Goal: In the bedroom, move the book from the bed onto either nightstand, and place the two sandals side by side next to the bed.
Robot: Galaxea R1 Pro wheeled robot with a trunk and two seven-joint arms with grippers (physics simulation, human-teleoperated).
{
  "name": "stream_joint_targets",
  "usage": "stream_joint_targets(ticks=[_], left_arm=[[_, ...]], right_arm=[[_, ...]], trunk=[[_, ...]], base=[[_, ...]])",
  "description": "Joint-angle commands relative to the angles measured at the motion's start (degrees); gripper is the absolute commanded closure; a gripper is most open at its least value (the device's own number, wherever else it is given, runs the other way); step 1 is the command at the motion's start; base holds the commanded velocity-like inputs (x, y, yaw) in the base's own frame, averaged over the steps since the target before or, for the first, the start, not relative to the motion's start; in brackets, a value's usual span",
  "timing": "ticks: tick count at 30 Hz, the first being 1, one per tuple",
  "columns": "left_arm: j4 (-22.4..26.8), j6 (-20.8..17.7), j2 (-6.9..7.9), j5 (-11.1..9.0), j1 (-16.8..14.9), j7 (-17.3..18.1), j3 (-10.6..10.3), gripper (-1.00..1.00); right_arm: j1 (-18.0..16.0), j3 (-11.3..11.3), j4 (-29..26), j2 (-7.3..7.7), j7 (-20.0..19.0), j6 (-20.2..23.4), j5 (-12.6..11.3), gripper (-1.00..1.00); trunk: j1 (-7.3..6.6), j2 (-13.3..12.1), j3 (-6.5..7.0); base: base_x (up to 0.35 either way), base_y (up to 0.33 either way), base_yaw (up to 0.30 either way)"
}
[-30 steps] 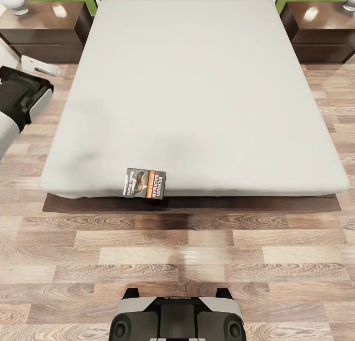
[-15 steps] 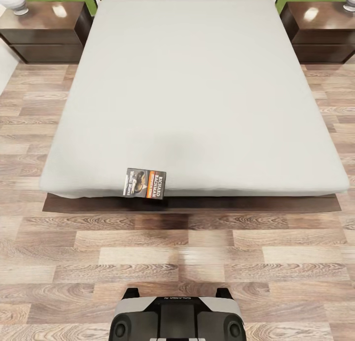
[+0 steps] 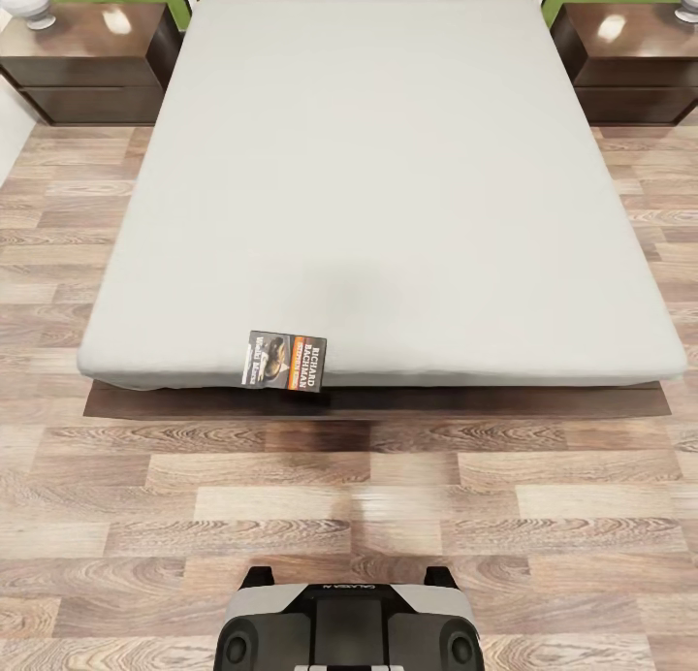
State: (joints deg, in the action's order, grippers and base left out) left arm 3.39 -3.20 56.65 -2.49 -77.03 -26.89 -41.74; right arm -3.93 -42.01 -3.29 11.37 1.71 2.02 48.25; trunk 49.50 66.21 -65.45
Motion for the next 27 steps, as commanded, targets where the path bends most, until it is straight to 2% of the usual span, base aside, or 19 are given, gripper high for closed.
stream_joint_targets(ticks=[1,4,8,9,10,12,14,18,19,23,27], left_arm=[[-0.7,1.0,0.21,-1.2,2.7,-0.2,-0.4,-1.0],[-2.4,4.0,0.46,-5.8,11.0,-0.1,-0.4,-1.0],[-3.3,6.5,0.46,-14.4,22.9,-0.1,-0.4,-1.0],[-3.3,6.5,0.46,-14.4,22.9,-0.1,-0.4,-1.0],[-3.4,7.1,0.34,-16.4,25.9,0.0,-0.4,-1.0],[-3.6,8.5,-0.31,-20.0,31.7,0.0,-0.4,-1.0],[-3.7,9.9,-1.79,-22.7,37.1,0.0,-0.4,-1.0],[-3.9,12.6,-5.9,-25.7,46.1,0.0,-0.3,-1.0],[-3.9,12.6,-5.9,-25.7,46.1,0.0,-0.3,-1.0],[-3.9,14.9,-9.39,-27.4,52.6,0.0,-0.2,-1.0],[-3.9,16.5,-12.35,-29.5,56.7,0.4,-0.2,-1.0]], right_arm=[[0.0,-0.4,-0.1,0.23,0.1,-0.4,0.5,-1.0],[0.0,-0.5,-0.4,0.88,0.1,-1.6,0.2,-1.0],[0.0,-0.7,-1.1,1.44,0.2,-2.4,0.1,-1.0],[0.0,-0.7,-1.1,1.44,0.2,-2.4,0.1,-1.0],[0.0,-0.7,-1.4,1.53,0.2,-2.6,0.0,-1.0],[0.0,-0.8,-1.8,1.66,0.2,-2.9,-0.1,-1.0],[0.0,-0.9,-2.2,1.75,0.2,-3.3,-0.1,-1.0],[0.0,-1.0,-2.9,1.84,0.2,-4.2,-0.2,-1.0],[0.0,-1.0,-2.9,1.84,0.2,-4.2,-0.2,-1.0],[0.0,-1.1,-3.8,1.95,0.2,-4.7,-0.2,-1.0],[0.0,-1.3,-4.4,2.53,0.3,-5.0,-0.5,-1.0]], trunk=[[0.0,0.0,-0.02],[0.0,0.0,-0.02],[0.0,0.0,-0.02],[0.0,0.0,-0.02],[0.0,0.0,-0.02],[0.0,0.0,-0.02],[0.0,0.0,-0.02],[0.0,0.0,-0.02],[0.0,0.0,-0.02],[0.0,0.0,-0.02],[0.0,0.0,-0.02]], base=[[0.0,0.0,0.0],[0.0,0.0,0.0],[0.0,0.0,0.0],[0.0,0.0,0.0],[0.0,0.0,0.0],[0.0,0.0,0.0],[0.0,0.0,0.0],[0.0,0.0,0.0],[0.0,0.0,0.0],[0.0,0.0,0.0],[0.0,0.0,0.0]])
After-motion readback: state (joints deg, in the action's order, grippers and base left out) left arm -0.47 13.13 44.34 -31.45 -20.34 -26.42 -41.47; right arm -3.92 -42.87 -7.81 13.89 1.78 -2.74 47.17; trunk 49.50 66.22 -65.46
